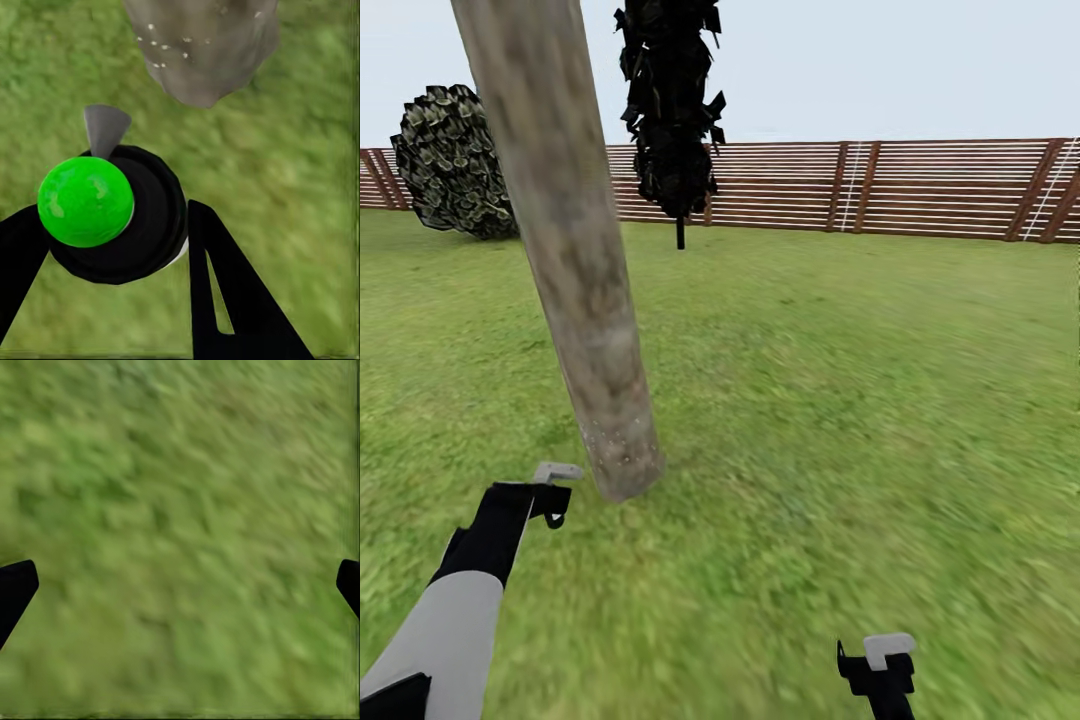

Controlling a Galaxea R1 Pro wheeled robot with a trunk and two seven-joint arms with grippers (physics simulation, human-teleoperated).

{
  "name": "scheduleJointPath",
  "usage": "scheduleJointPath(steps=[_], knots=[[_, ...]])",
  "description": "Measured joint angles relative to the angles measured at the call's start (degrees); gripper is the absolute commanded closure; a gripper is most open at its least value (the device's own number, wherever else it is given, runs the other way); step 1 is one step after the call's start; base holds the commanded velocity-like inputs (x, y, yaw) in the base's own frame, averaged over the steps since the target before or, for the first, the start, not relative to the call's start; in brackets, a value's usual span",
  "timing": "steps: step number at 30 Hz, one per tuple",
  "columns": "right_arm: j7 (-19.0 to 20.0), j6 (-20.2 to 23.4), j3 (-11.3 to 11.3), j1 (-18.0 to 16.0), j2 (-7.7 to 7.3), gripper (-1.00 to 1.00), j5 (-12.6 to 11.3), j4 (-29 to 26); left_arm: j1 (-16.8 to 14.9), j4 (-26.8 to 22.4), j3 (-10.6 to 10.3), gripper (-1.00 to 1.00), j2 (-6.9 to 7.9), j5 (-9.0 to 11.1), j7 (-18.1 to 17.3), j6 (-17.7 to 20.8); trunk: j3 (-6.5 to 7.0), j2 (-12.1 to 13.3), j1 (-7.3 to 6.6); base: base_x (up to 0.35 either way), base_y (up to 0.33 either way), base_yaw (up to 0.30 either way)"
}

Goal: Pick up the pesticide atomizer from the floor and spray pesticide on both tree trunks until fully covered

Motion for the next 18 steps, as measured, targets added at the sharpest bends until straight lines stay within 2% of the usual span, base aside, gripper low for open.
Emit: scheduleJointPath(steps=[2, 4, 7, 8, 9, 13, 14, 15, 18], knots=[[0.01, 0.02, -0.01, 0.00, 0.00, -1.00, 0.00, 0.01, -0.13, -0.16, 0.00, 1.00, -0.12, 0.05, -0.03, 0.15, 0.00, 0.00, -0.01, -0.079, -0.068, 0.000], [0.02, 0.04, -0.06, 0.00, 0.00, -1.00, 0.00, 0.00, -3.22, -0.29, -0.20, 1.00, -0.67, 0.08, -0.33, 2.71, 0.01, 0.00, -0.03, -0.016, -0.014, 0.000], [0.02, 0.05, -0.07, 0.00, 0.00, -1.00, -0.02, 0.00, -6.45, -0.31, -0.23, 1.00, -0.24, -0.08, -0.53, 6.61, 0.01, -0.01, -0.03, -0.005, -0.004, 0.000], [0.02, 0.05, -0.07, 0.00, 0.00, -1.00, -0.02, 0.00, -8.53, -0.47, -0.23, 1.00, 0.39, -0.60, -0.59, 7.96, 0.01, -0.01, -0.03, -0.001, -0.001, 0.000], [0.02, 0.06, -0.07, 0.00, 0.00, -1.00, -0.02, 0.00, -9.08, -0.56, -0.23, 1.00, 0.71, -0.42, -0.59, 8.32, 0.00, 0.00, -0.03, 0.000, 0.000, 0.000], [0.02, 0.06, -0.03, 0.00, 0.00, -1.00, -0.03, 0.00, -9.07, -1.18, -1.06, 1.00, 0.75, -0.31, -0.57, 8.77, 0.00, 0.00, -0.02, 0.000, -0.021, 0.035], [0.01, 0.05, -0.01, 0.00, 0.00, -1.00, -0.03, 0.01, -8.97, -1.22, -1.58, 1.00, 0.65, -0.32, -0.56, 8.68, 0.00, 0.00, -0.02, 0.000, -0.233, 0.247], [0.00, 0.04, 0.00, -0.01, 0.01, -1.00, -0.07, 0.02, -8.89, -1.26, -3.00, 1.00, 0.54, -0.05, -0.55, 8.60, 0.00, 0.00, -0.02, 0.000, -0.252, 0.262], [0.00, 0.03, 0.01, -0.01, 0.01, -1.00, -0.06, 0.02, -8.81, -1.19, -3.53, 1.00, 0.40, -0.06, -0.48, 8.54, 0.00, 0.00, -0.02, 0.000, -0.267, 0.198]])
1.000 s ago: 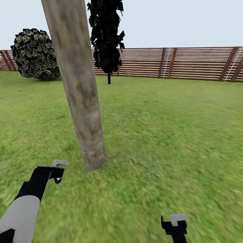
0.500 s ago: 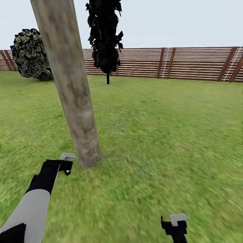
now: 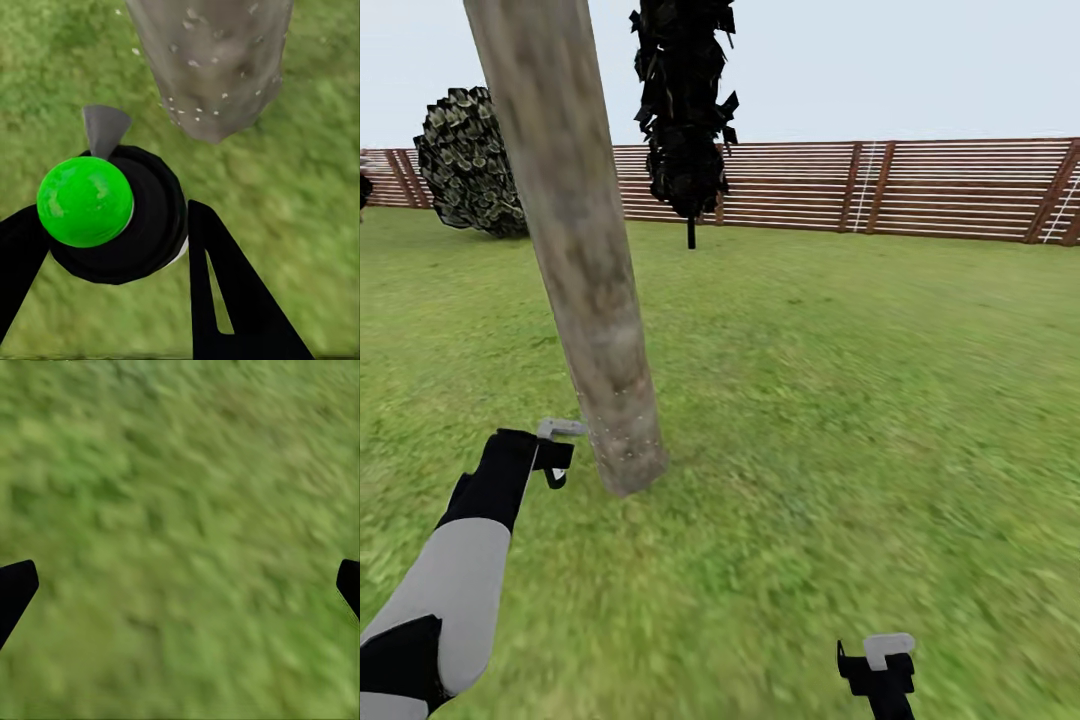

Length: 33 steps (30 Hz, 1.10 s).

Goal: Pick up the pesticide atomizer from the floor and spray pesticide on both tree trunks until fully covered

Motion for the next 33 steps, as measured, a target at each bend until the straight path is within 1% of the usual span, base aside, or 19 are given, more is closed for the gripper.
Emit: scheduleJointPath(steps=[8, 15, 18, 22, 24, 26, 28, 29, 30, 31, 33], knots=[[-0.01, 0.00, 0.00, 0.01, -0.01, -1.00, 0.00, -0.02, 0.02, 0.10, -0.18, 1.00, 0.04, -0.29, 0.42, -0.12, 0.00, 0.00, 0.00, 0.000, -0.272, 0.019], [-0.01, 0.01, 0.00, 0.01, -0.01, -1.00, 0.03, 0.00, 0.07, 0.42, 0.08, 1.00, 0.16, -0.77, 1.00, -0.15, 0.00, 0.00, -0.01, 0.039, -0.273, 0.000], [-0.01, 0.01, 0.00, 0.01, -0.01, -1.00, 0.02, -0.01, 1.29, 0.66, 0.29, 1.00, 0.62, -0.67, 2.31, -0.38, 0.00, 0.00, -0.01, 0.084, -0.272, 0.000], [0.01, -0.02, 0.00, 0.01, -0.01, -1.00, 0.01, -0.02, 4.82, 0.53, 0.43, 1.00, 0.77, -0.22, 2.89, -0.67, -0.01, 0.00, -0.01, 0.086, -0.273, 0.000], [0.01, -0.05, 0.00, 0.01, 0.00, -1.00, 0.00, -0.02, 5.26, 0.72, 0.50, 1.00, 0.75, -0.14, 3.11, -1.03, 0.00, 0.00, -0.01, 0.086, -0.273, 0.039], [0.03, -0.05, 0.00, 0.00, 0.02, -1.00, 0.02, 0.00, 5.43, 0.81, 0.74, 1.00, 0.63, -0.15, 4.70, -1.53, 0.00, 0.00, -0.01, 0.082, -0.273, 0.185], [0.03, -0.04, 0.00, 0.00, 0.04, -1.00, 0.01, 0.00, 5.49, 1.10, 2.01, 1.00, 0.39, 0.02, 5.79, -2.09, 0.00, 0.00, -0.01, 0.081, -0.273, 0.239], [0.02, -0.04, 0.00, 0.00, 0.03, -1.00, 0.02, 0.00, 5.53, 2.42, 3.49, 1.00, 0.22, 0.07, 6.23, -3.53, 0.00, 0.00, -0.01, 0.082, -0.273, 0.266], [0.02, -0.04, 0.00, 0.00, 0.02, -1.00, 0.04, 0.00, 5.55, 4.58, 4.94, 1.00, 0.12, 0.13, 6.54, -6.38, 0.00, 0.00, 0.00, 0.083, -0.273, 0.271], [0.02, -0.03, 0.00, 0.00, 0.03, -1.00, 0.05, 0.00, 5.57, 6.40, 5.89, 1.00, 0.08, 0.10, 6.64, -8.84, 0.00, 0.00, -0.01, 0.084, -0.273, 0.273], [0.01, -0.05, 0.00, 0.00, 0.02, -1.00, 0.06, 0.00, 5.58, 9.21, 6.97, 1.00, 0.13, 0.03, 6.72, -11.85, 0.00, 0.00, -0.01, 0.099, -0.273, 0.274]])
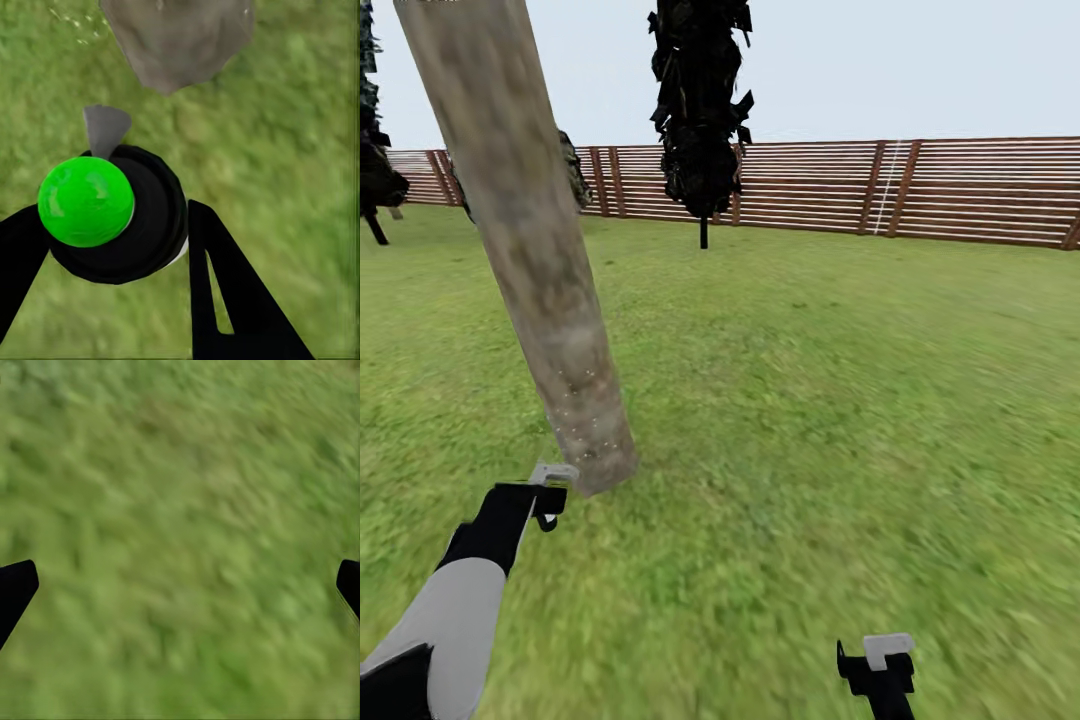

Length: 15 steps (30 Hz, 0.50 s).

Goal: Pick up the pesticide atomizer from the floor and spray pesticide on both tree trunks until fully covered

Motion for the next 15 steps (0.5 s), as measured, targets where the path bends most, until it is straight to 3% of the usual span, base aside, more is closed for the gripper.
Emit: scheduleJointPath(steps=[3, 7, 10, 15], knots=[[0.05, -0.01, 0.01, 0.01, 0.04, -1.00, 0.01, -0.02, 0.27, 2.99, 1.83, 1.00, -0.05, -0.02, 1.26, -4.64, 0.00, 0.00, 0.00, 0.112, -0.273, 0.086], [0.07, -0.02, 0.00, 0.02, 0.06, -1.00, 0.00, 0.05, 0.33, 3.01, 2.49, 1.00, 0.00, 0.08, 2.30, -5.47, 0.00, 0.00, -0.01, 0.167, -0.246, 0.013], [0.08, 0.00, 0.00, 0.02, 0.06, -1.00, 0.01, 0.06, 0.33, 2.99, 4.96, 1.00, 0.06, 0.71, 2.42, -5.66, 0.00, 0.00, -0.02, 0.235, -0.183, 0.001], [0.08, 0.00, 0.00, 0.02, 0.00, -1.00, 0.00, 0.07, 0.34, 3.62, 5.31, 1.00, -0.02, 0.77, 2.44, -5.85, 0.00, 0.00, -0.02, 0.272, -0.155, 0.000]])
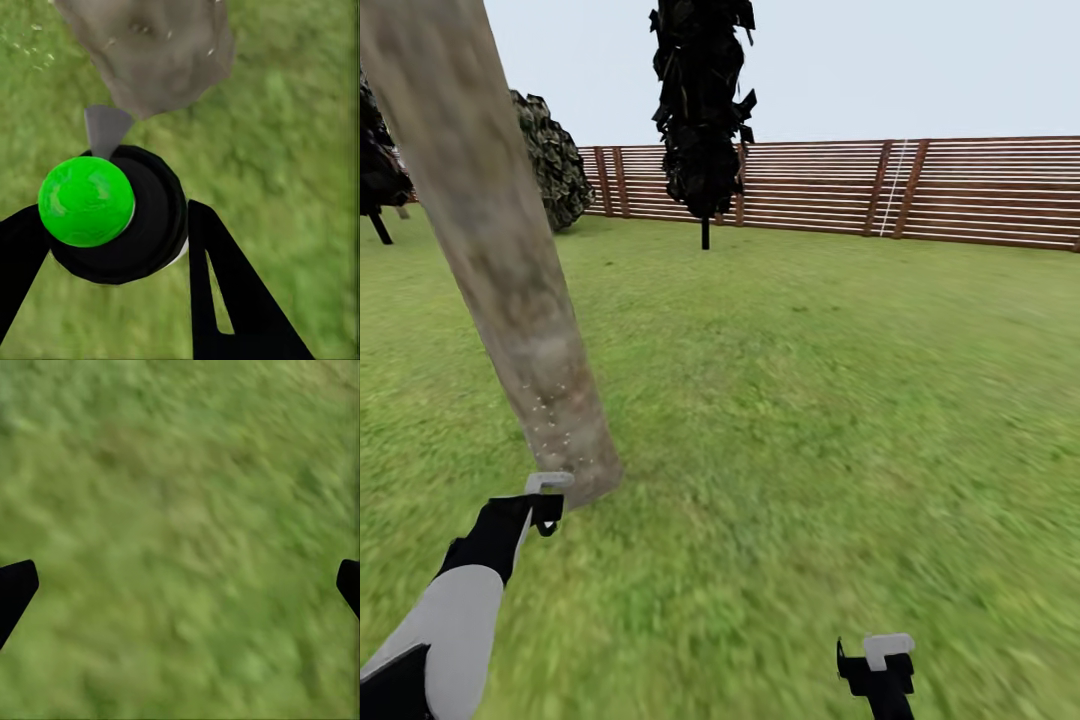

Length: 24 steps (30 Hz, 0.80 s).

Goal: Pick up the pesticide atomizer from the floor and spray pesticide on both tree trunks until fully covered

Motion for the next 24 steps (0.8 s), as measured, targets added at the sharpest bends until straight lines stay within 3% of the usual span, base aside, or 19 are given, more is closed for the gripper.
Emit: scheduleJointPath(steps=[9, 13, 20, 24], knots=[[-0.01, 0.03, 0.01, 0.00, 0.02, -1.00, 0.01, 0.00, 0.00, -0.42, 0.22, 1.00, 0.23, 0.12, 0.06, 0.04, 0.00, 0.00, 0.02, 0.214, -0.189, 0.008], [-0.01, -0.01, 0.00, -0.02, 0.06, -1.00, 0.00, 0.02, 0.27, -0.69, 0.19, 1.00, 0.19, 0.18, 3.74, 0.05, 0.00, 0.00, 0.03, 0.002, -0.274, 0.268], [0.01, 0.01, 0.00, -0.02, 0.15, -1.00, 0.00, 0.02, 0.28, -0.08, 0.03, 1.00, -0.04, 0.32, 4.28, 0.07, 0.00, 0.00, 0.03, 0.000, -0.275, 0.276], [0.07, -0.01, 0.01, 0.00, 0.14, -1.00, 0.00, 0.01, 0.27, 0.06, 0.07, 1.00, -0.07, 0.31, 4.32, 0.19, 0.00, 0.00, 0.02, 0.080, -0.274, 0.087]])
